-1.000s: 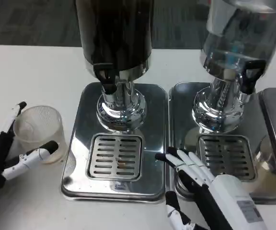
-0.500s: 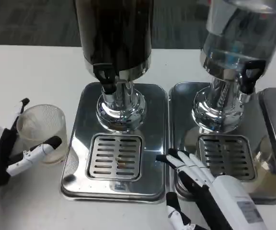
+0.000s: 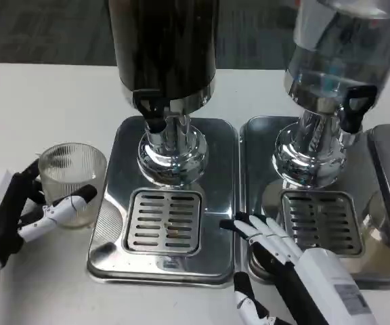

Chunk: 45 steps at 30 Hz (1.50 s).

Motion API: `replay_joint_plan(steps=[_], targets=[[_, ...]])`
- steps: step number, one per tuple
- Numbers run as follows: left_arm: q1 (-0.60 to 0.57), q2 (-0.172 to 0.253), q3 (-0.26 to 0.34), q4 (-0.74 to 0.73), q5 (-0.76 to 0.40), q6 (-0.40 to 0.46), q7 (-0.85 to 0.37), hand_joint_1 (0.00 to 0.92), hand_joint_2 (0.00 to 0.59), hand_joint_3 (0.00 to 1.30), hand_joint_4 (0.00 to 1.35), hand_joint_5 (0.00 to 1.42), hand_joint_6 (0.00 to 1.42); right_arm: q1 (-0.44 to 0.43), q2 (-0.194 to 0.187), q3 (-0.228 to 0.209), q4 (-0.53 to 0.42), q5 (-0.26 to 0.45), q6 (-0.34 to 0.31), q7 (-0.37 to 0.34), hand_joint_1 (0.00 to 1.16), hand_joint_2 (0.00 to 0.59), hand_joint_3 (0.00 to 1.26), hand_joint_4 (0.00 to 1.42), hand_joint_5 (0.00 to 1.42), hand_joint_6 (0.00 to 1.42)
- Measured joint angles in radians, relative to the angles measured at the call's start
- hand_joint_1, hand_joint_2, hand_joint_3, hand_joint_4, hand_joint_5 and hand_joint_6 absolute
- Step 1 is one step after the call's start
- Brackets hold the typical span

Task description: Grasp the cup under the faucet to collect the drink, then remove the cup.

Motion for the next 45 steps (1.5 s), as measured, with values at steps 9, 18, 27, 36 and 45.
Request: replay_joint_plan(steps=[9, 18, 27, 36, 45], targets=[[-0.003, -0.01, -0.002, 0.003, 0.001, -0.019, 0.005, 0.277, 0.206, 0.45, 0.51, 0.79, 0.91, 0.001, 0.0, 0.0, 0.001, 0.013, 0.0, 0.002, 0.47, 0.572, 0.17, 0.09, 0.05, 0.29], [0.031, -0.011, -0.001, 0.002, 0.01, -0.059, 0.06, 0.271, 0.203, 0.45, 0.51, 0.81, 0.94, 0.004, 0.0, 0.001, 0.002, 0.029, 0.0, 0.003, 0.47, 0.572, 0.17, 0.1, 0.05, 0.29], [0.04, -0.003, 0.009, -0.012, 0.025, -0.09, 0.122, 0.266, 0.194, 0.45, 0.51, 0.81, 0.95, 0.005, 0.0, 0.002, 0.002, 0.03, 0.0, 0.003, 0.47, 0.572, 0.17, 0.1, 0.05, 0.29], [0.044, 0.013, 0.05, -0.043, 0.028, -0.136, 0.165, 0.264, 0.193, 0.44, 0.52, 0.82, 0.97, 0.006, 0.002, 0.003, 0.002, 0.03, 0.0, 0.003, 0.46, 0.572, 0.17, 0.1, 0.06, 0.29], [0.045, 0.004, 0.036, -0.068, 0.045, -0.159, 0.163, 0.264, 0.193, 0.44, 0.52, 0.82, 0.98, 0.019, 0.003, 0.002, 0.0, 0.032, 0.0, 0.003, 0.46, 0.574, 0.17, 0.1, 0.06, 0.28]])
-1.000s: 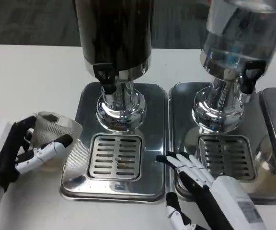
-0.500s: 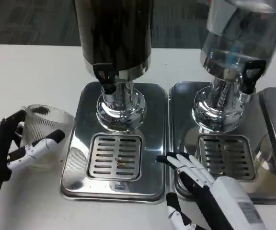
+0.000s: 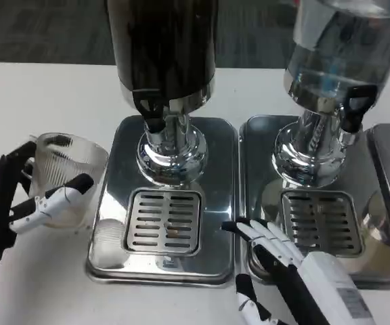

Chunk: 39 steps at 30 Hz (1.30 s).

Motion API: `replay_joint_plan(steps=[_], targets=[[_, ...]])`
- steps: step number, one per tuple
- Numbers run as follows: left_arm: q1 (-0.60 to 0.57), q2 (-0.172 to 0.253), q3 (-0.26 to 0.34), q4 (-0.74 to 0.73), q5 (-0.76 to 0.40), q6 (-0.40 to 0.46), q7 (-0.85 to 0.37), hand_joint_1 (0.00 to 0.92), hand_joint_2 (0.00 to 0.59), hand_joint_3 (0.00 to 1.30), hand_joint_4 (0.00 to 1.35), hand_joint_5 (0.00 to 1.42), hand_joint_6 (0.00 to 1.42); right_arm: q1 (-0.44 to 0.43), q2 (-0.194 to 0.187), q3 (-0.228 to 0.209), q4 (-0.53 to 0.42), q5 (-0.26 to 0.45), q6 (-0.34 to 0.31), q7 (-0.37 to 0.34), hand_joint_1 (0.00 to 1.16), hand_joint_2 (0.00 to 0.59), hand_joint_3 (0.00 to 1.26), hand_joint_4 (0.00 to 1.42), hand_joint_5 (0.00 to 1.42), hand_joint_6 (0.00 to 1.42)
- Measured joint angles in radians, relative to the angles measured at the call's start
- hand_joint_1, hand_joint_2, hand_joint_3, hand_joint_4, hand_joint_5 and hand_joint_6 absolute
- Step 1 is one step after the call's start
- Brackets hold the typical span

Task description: Grasp the cup under the faucet to collect the drink, then remove the cup.

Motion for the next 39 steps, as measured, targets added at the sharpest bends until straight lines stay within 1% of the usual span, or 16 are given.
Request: replay_joint_plan(steps=[6, 12, 18, 26, 29, 39], targets=[[-0.011, -0.028, -0.036, -0.017, 0.034, -0.006, -0.011, 0.264, 0.193, 0.44, 0.52, 0.82, 0.98, 0.013, 0.005, 0.0, -0.005, 0.0, 0.0, 0.0, 0.46, 0.575, 0.17, 0.1, 0.06, 0.28], [-0.031, -0.042, -0.042, -0.021, 0.043, -0.012, -0.019, 0.264, 0.193, 0.45, 0.52, 0.82, 0.98, 0.015, 0.009, 0.0, -0.005, 0.0, 0.0, -0.001, 0.46, 0.576, 0.17, 0.1, 0.06, 0.27], [-0.053, -0.058, -0.067, -0.021, 0.045, -0.012, -0.03, 0.263, 0.193, 0.45, 0.52, 0.82, 1.0, 0.019, 0.014, -0.001, -0.008, -0.002, 0.0, -0.001, 0.46, 0.582, 0.17, 0.1, 0.06, 0.27], [-0.072, -0.088, -0.096, -0.007, 0.071, -0.012, -0.042, 0.263, 0.193, 0.45, 0.52, 0.82, 1.0, 0.029, 0.028, -0.001, -0.026, -0.002, 0.0, -0.003, 0.45, 0.585, 0.17, 0.1, 0.06, 0.27], [-0.092, -0.107, -0.113, 0.008, 0.079, -0.01, -0.054, 0.262, 0.193, 0.45, 0.52, 0.82, 1.0, 0.032, 0.031, -0.001, -0.026, -0.002, 0.0, -0.004, 0.45, 0.586, 0.18, 0.1, 0.06, 0.28], [-0.124, -0.128, -0.137, 0.033, 0.083, 0.005, -0.055, 0.251, 0.194, 0.45, 0.52, 0.82, 1.0, 0.04, 0.036, -0.002, -0.031, -0.002, 0.0, -0.005, 0.45, 0.586, 0.18, 0.1, 0.07, 0.28]])
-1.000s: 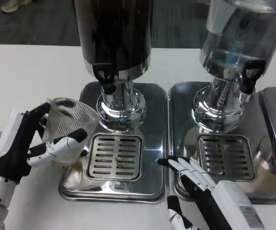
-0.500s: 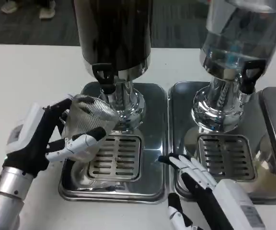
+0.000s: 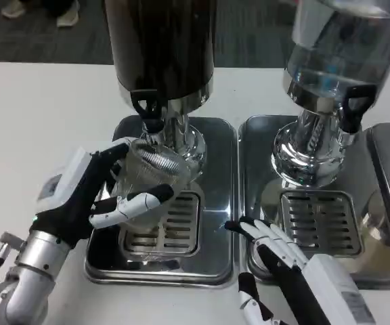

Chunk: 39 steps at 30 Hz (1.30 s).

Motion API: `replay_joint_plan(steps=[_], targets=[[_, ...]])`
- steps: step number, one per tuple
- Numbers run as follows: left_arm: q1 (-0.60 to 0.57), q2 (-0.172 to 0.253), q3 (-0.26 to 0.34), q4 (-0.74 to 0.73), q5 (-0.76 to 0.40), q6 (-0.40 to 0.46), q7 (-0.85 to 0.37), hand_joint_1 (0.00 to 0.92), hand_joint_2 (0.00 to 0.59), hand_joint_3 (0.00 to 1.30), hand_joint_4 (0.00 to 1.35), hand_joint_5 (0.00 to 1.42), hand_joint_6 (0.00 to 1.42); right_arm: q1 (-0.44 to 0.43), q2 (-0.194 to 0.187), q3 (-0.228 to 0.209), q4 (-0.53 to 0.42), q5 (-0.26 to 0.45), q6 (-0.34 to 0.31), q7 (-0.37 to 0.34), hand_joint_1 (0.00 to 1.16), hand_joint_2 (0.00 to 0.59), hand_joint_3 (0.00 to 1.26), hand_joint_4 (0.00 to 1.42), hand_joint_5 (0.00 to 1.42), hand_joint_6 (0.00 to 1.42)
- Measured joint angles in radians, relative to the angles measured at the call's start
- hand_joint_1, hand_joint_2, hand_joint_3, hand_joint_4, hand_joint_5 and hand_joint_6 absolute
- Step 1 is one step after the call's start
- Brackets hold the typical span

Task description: Grasp the cup under the faucet to collect the drink, then remove the cup.

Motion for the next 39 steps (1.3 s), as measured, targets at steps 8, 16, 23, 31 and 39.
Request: replay_joint_plan(steps=[8, 16, 23, 31, 39], targets=[[-0.013, -0.024, -0.017, 0.019, 0.004, 0.011, -0.001, 0.244, 0.191, 0.45, 0.52, 0.82, 0.98, 0.01, 0.002, -0.002, -0.008, 0.0, 0.0, -0.001, 0.44, 0.586, 0.18, 0.1, 0.07, 0.29], [-0.016, -0.028, -0.023, 0.025, 0.005, 0.012, -0.024, 0.242, 0.191, 0.44, 0.51, 0.76, 0.85, 0.021, 0.011, -0.001, -0.008, 0.0, 0.004, -0.001, 0.44, 0.586, 0.18, 0.1, 0.07, 0.29], [-0.017, -0.015, -0.022, 0.025, 0.004, 0.011, -0.028, 0.224, 0.189, 0.44, 0.49, 0.73, 0.81, 0.001, 0.017, 0.002, -0.008, 0.002, 0.007, -0.001, 0.44, 0.586, 0.18, 0.1, 0.07, 0.29], [-0.016, 0.013, -0.021, 0.024, -0.004, 0.01, -0.036, 0.181, 0.176, 0.42, 0.45, 0.67, 0.81, -0.001, 0.015, -0.001, -0.008, 0.007, 0.01, -0.001, 0.44, 0.586, 0.18, 0.1, 0.07, 0.31], [-0.015, 0.022, -0.016, 0.019, -0.022, 0.01, -0.101, 0.134, 0.154, 0.41, 0.43, 0.56, 0.63, -0.012, 0.016, -0.003, -0.008, 0.019, 0.012, 0.0, 0.46, 0.585, 0.18, 0.1, 0.07, 0.33]])
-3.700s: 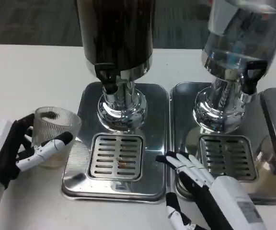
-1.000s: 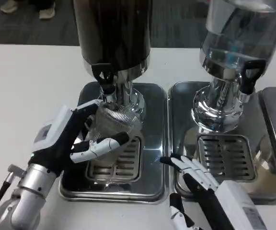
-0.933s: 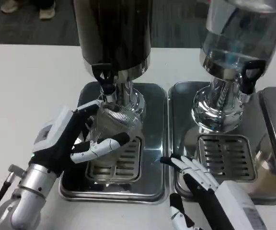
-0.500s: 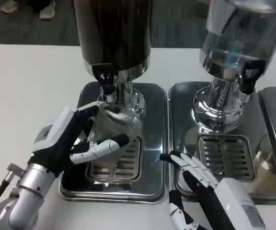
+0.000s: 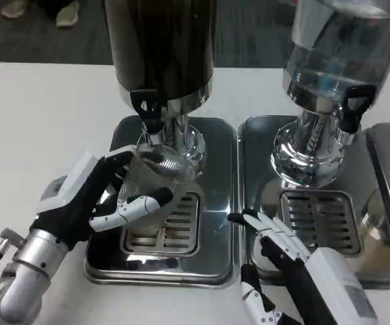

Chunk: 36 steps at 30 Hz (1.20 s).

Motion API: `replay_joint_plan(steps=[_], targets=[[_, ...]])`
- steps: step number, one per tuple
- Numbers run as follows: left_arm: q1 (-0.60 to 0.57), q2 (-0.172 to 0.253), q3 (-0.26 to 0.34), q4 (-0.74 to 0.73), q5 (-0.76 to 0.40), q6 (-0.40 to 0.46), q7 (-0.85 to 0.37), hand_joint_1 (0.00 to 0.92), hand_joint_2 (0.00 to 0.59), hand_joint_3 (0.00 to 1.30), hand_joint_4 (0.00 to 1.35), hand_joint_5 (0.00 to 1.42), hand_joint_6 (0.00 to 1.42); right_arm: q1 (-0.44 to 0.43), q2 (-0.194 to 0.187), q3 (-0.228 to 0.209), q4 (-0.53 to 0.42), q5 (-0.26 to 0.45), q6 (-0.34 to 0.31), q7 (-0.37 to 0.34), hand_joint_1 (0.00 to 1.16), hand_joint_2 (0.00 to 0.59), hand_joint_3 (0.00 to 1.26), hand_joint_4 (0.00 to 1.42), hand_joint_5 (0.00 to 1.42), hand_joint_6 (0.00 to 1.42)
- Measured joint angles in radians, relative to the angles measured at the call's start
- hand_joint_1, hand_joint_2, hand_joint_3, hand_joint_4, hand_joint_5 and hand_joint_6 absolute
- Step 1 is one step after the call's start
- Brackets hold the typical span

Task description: Grasp the cup under the faucet to collect the drink, then remove the cup.

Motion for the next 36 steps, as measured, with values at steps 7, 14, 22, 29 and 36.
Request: replay_joint_plan(steps=[7, 14, 22, 29, 36], targets=[[0.016, 0.016, 0.004, -0.022, -0.026, -0.002, -0.037, 0.113, 0.149, 0.4, 0.41, 0.54, 0.6, -0.009, -0.002, -0.003, 0.0, 0.003, 0.0, 0.0, 0.46, 0.585, 0.18, 0.1, 0.08, 0.34], [0.041, 0.031, 0.011, -0.044, -0.03, -0.017, -0.044, 0.11, 0.148, 0.4, 0.4, 0.54, 0.59, -0.021, -0.004, -0.006, 0.001, 0.014, 0.0, 0.0, 0.47, 0.585, 0.17, 0.1, 0.08, 0.34], [0.049, 0.053, 0.019, -0.079, -0.032, -0.021, -0.044, 0.062, 0.119, 0.33, 0.26, 0.41, 0.47, -0.026, -0.005, -0.008, 0.001, 0.016, 0.0, 0.0, 0.47, 0.585, 0.17, 0.1, 0.09, 0.34], [0.083, 0.077, 0.033, -0.102, -0.03, -0.021, -0.044, 0.05, 0.108, 0.33, 0.25, 0.39, 0.46, -0.033, -0.008, -0.009, 0.001, 0.019, 0.0, 0.003, 0.47, 0.585, 0.17, 0.1, 0.09, 0.35], [0.093, 0.082, 0.049, -0.112, -0.03, -0.019, -0.044, 0.042, 0.105, 0.3, 0.22, 0.34, 0.42, -0.043, -0.011, -0.02, 0.001, 0.022, 0.0, 0.004, 0.48, 0.585, 0.17, 0.1, 0.09, 0.36]])
